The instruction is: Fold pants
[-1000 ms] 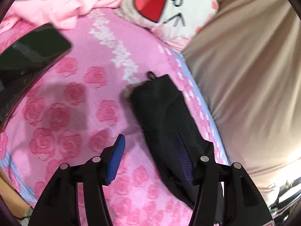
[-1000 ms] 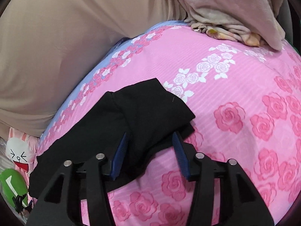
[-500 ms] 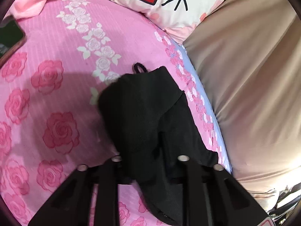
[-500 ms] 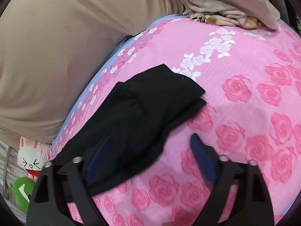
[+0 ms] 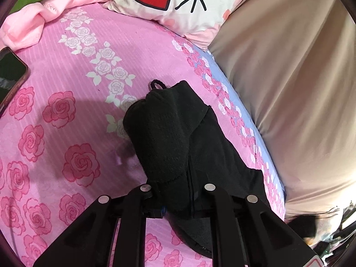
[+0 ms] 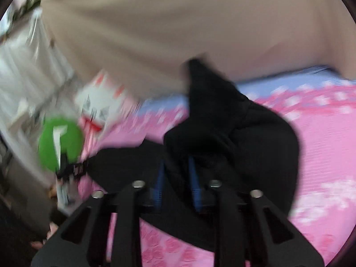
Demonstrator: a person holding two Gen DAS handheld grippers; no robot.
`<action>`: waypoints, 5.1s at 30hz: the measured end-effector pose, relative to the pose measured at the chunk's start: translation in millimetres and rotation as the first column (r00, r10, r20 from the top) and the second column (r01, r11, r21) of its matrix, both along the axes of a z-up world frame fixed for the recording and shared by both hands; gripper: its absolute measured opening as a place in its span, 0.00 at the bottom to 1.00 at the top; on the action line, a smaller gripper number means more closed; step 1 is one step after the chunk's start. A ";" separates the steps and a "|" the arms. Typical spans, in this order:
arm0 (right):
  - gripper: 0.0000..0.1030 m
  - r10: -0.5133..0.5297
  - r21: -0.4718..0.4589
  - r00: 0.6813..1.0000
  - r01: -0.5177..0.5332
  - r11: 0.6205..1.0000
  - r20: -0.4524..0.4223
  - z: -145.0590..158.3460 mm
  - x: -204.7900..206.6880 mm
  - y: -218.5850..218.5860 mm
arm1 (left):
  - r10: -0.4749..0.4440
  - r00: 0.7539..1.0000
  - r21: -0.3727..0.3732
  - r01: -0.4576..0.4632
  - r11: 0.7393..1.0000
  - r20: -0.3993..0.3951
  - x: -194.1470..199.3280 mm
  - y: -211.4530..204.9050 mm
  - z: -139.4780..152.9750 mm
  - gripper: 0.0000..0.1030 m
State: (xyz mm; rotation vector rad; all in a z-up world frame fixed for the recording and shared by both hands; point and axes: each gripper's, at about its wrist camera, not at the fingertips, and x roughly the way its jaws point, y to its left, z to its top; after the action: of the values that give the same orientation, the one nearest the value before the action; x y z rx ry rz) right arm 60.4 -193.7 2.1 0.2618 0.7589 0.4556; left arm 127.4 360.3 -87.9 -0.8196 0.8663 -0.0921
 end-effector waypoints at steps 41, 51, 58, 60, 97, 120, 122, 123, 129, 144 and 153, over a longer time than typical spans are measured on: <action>0.87 -0.485 -0.223 0.867 0.498 0.838 0.113 -26.8 -164.1 -138.6 | -0.148 0.989 -0.064 0.147 0.987 0.001 -54.8 -88.2 -15.7 0.12; 0.26 -0.272 -0.406 0.962 0.247 0.880 -0.003 -85.8 -89.7 -50.1 | -0.150 0.989 -0.076 0.150 0.986 0.000 -60.8 -86.0 -13.9 0.13; 0.21 -0.215 -0.118 0.970 0.228 0.966 0.115 3.3 -92.2 -39.8 | -0.168 0.986 -0.090 0.169 0.982 0.018 -56.3 -84.0 -16.1 0.13; 0.29 -0.143 -0.119 0.987 0.151 0.981 0.074 -9.4 -81.0 -16.5 | -0.168 0.986 -0.104 0.168 0.980 0.017 -54.6 -83.2 -18.6 0.13; 0.87 -0.275 0.160 0.959 0.282 0.946 -0.070 -46.6 -117.3 -123.5 | -0.638 0.750 0.315 0.571 0.758 0.178 -155.5 -343.7 103.1 0.66; 0.35 -0.472 0.046 0.872 0.481 0.876 -0.133 -75.3 -159.8 -146.0 | -0.590 0.803 0.227 0.562 0.795 0.081 -130.0 -311.8 50.0 0.66; 0.54 -0.514 0.031 0.856 0.516 0.856 -0.049 -55.3 -173.6 -152.3 | -0.593 0.803 0.218 0.569 0.793 0.060 -124.9 -321.9 42.2 0.66; 0.64 -0.527 0.020 0.849 0.528 0.849 -0.022 -48.8 -176.5 -155.5 | -0.596 0.802 0.195 0.578 0.792 0.045 -120.9 -327.2 36.6 0.66; 0.80 -0.506 0.076 0.861 0.509 0.857 -0.060 -49.6 -160.2 -178.5 | -0.601 0.799 0.070 0.601 0.796 -0.027 -100.2 -344.5 3.5 0.68; 0.35 -0.351 0.175 0.934 0.358 0.917 -0.075 -37.2 -122.2 -127.1 | -0.614 0.782 -0.032 0.620 0.784 0.103 -78.5 -326.9 30.0 0.21; 0.66 -0.370 0.037 0.919 0.378 0.925 -0.134 -66.8 -130.0 -108.6 | -0.478 0.878 0.181 0.467 0.866 0.017 -109.4 -250.9 34.6 0.32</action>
State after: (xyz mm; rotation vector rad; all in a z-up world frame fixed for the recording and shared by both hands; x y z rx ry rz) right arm -69.5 -302.3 -64.7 0.4878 0.7955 0.0993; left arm 18.0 109.4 -53.3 -0.4248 0.9883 -0.4682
